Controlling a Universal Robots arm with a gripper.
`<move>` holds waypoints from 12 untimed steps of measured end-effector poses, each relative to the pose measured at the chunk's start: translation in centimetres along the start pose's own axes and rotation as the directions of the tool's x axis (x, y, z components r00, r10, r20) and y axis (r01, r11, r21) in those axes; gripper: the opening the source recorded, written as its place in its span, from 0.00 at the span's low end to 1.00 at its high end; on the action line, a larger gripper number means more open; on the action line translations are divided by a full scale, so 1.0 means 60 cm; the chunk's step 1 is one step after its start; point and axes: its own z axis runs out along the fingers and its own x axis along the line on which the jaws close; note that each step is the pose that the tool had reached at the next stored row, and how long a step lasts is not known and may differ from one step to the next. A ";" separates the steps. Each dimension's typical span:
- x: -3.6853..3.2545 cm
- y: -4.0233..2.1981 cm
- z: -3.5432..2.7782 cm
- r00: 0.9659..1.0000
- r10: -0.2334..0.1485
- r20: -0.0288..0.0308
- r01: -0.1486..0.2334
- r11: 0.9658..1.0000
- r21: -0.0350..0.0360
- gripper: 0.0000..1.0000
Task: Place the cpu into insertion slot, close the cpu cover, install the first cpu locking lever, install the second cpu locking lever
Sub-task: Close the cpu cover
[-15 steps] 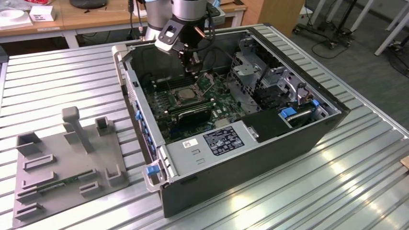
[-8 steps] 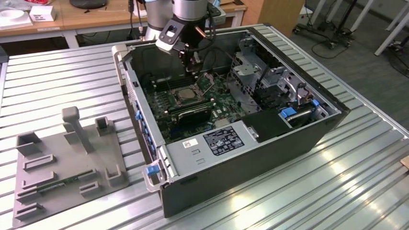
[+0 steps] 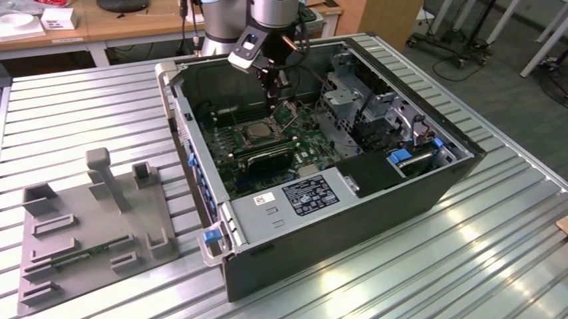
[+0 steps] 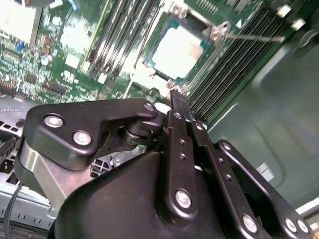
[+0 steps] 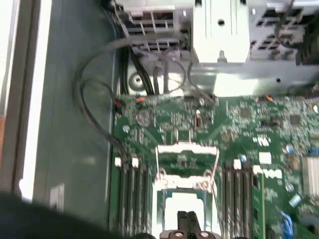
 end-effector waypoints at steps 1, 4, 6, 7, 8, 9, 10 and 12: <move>0.000 0.006 0.000 1.000 0.000 0.000 0.000 1.000 0.000 0.11; 0.000 0.023 0.002 1.000 0.000 0.000 0.000 1.000 0.000 0.11; 0.000 0.036 0.002 1.000 0.000 0.000 0.000 1.000 0.000 0.11; 0.000 0.042 0.003 1.000 0.000 0.000 0.000 1.000 0.000 0.11; 0.000 0.048 0.003 1.000 0.000 0.000 0.000 1.000 0.000 0.11; 0.000 0.054 0.004 1.000 0.000 0.000 0.000 1.000 0.000 0.11; 0.000 0.060 0.004 1.000 0.000 0.000 0.000 1.000 0.000 0.11; 0.000 0.071 0.005 1.000 0.000 0.000 0.000 1.000 0.000 0.11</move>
